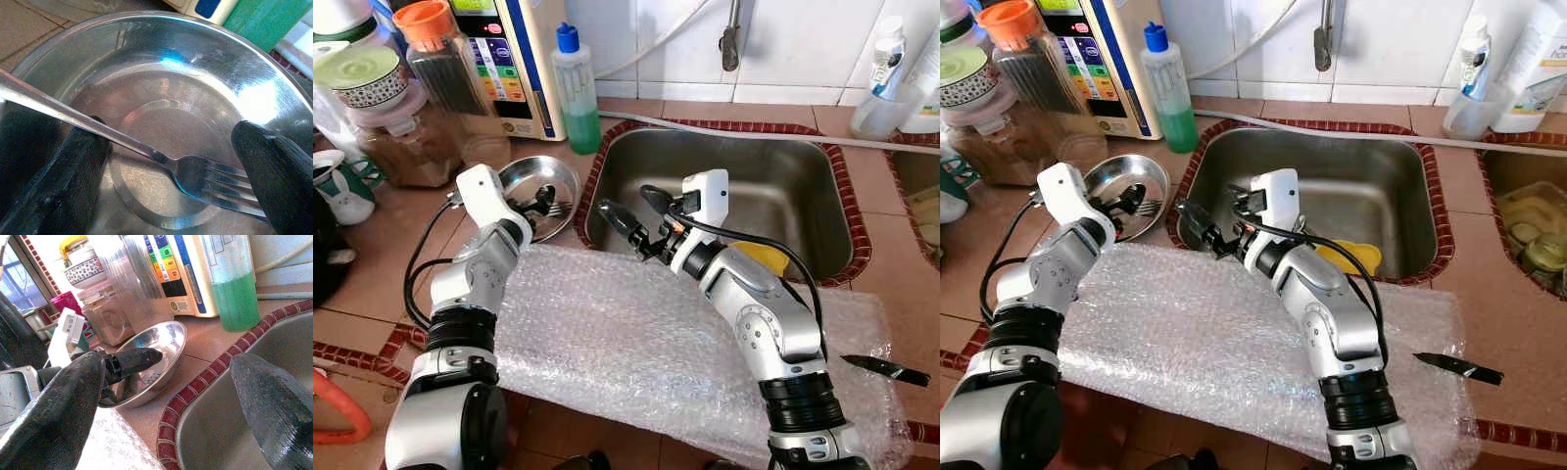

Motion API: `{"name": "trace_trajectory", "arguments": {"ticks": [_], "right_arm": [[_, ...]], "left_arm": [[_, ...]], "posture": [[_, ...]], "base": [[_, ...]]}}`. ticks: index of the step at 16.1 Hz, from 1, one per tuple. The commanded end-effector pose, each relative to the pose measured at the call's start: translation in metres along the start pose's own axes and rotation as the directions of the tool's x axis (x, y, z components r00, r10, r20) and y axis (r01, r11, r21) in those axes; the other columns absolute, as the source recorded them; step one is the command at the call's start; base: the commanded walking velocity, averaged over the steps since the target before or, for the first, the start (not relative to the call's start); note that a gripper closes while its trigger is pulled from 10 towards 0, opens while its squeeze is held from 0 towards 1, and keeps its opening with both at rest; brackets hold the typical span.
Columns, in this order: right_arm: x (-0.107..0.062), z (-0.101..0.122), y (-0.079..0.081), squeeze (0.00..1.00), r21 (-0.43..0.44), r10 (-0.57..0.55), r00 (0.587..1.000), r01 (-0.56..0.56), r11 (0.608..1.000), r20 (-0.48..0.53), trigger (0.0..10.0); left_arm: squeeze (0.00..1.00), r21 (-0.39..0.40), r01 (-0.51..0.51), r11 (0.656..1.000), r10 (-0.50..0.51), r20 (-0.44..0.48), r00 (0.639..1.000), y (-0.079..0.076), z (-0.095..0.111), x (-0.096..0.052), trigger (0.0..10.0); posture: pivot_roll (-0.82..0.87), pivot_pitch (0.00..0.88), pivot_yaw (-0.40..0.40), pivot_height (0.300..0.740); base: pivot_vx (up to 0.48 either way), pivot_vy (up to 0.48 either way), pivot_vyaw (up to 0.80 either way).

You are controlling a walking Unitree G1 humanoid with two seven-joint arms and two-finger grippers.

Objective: Kitchen organization

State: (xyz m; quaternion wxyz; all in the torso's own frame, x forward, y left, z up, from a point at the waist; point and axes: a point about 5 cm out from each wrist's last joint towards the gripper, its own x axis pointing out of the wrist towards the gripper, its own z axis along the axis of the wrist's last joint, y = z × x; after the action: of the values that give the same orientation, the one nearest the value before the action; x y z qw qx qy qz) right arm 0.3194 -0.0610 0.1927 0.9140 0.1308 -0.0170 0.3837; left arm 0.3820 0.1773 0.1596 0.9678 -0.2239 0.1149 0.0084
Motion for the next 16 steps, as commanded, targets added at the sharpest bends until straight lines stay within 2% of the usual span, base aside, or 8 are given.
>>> {"name": "trace_trajectory", "arguments": {"ticks": [1, 2, 3, 4, 6, 10, 16], "right_arm": [[0.001, 0.002, 0.007, 0.85, -0.013, 0.032, 0.999, -0.032, 0.999, 0.000, 10.0], [0.000, 0.002, 0.007, 0.85, -0.018, 0.036, 0.999, -0.036, 0.999, -0.005, 10.0], [0.000, 0.002, 0.008, 0.85, -0.019, 0.037, 0.999, -0.037, 0.999, -0.008, 10.0], [-0.001, 0.001, 0.009, 0.85, -0.018, 0.058, 0.998, -0.058, 0.998, -0.020, 10.0], [-0.002, -0.002, 0.012, 0.84, -0.023, 0.088, 0.995, -0.089, 0.996, -0.044, 10.0], [-0.005, -0.005, 0.015, 0.71, -0.011, 0.135, 0.988, -0.136, 0.991, -0.077, 10.0], [-0.007, -0.007, 0.016, 0.68, -0.030, 0.138, 0.986, -0.142, 0.989, -0.098, 10.0]], "left_arm": [[0.00, 0.031, -0.057, 0.998, 0.059, -0.037, 0.998, 0.016, -0.007, -0.003, 10.0], [0.00, 0.043, -0.079, 0.996, 0.081, -0.039, 0.996, 0.022, -0.007, -0.004, 1.4], [0.00, 0.044, -0.084, 0.996, 0.085, -0.039, 0.996, 0.023, -0.007, -0.004, 1.4], [0.00, 0.052, -0.095, 0.994, 0.097, -0.038, 0.995, 0.026, -0.006, -0.005, 0.0], [0.00, 0.046, -0.104, 0.994, 0.105, -0.036, 0.994, 0.029, -0.006, -0.006, 0.0], [0.00, 0.055, -0.127, 0.990, 0.128, -0.027, 0.991, 0.036, -0.005, -0.007, 0.0], [0.00, 0.137, -0.131, 0.982, 0.133, -0.009, 0.991, 0.040, -0.005, -0.009, 0.0]], "posture": [[-0.19, 0.144, 0.124, 0.740], [-0.18, 0.144, 0.124, 0.740], [-0.18, 0.144, 0.124, 0.740], [-0.18, 0.144, 0.124, 0.740], [-0.18, 0.144, 0.124, 0.740], [-0.18, 0.141, 0.124, 0.740], [-0.18, 0.139, 0.124, 0.740]], "base": [[0.000, 0.000, 0.00], [0.000, 0.000, 0.00], [0.000, 0.000, 0.00], [0.000, 0.000, 0.00], [0.000, 0.000, 0.00], [0.000, 0.000, 0.00], [0.000, 0.000, 0.00]]}}
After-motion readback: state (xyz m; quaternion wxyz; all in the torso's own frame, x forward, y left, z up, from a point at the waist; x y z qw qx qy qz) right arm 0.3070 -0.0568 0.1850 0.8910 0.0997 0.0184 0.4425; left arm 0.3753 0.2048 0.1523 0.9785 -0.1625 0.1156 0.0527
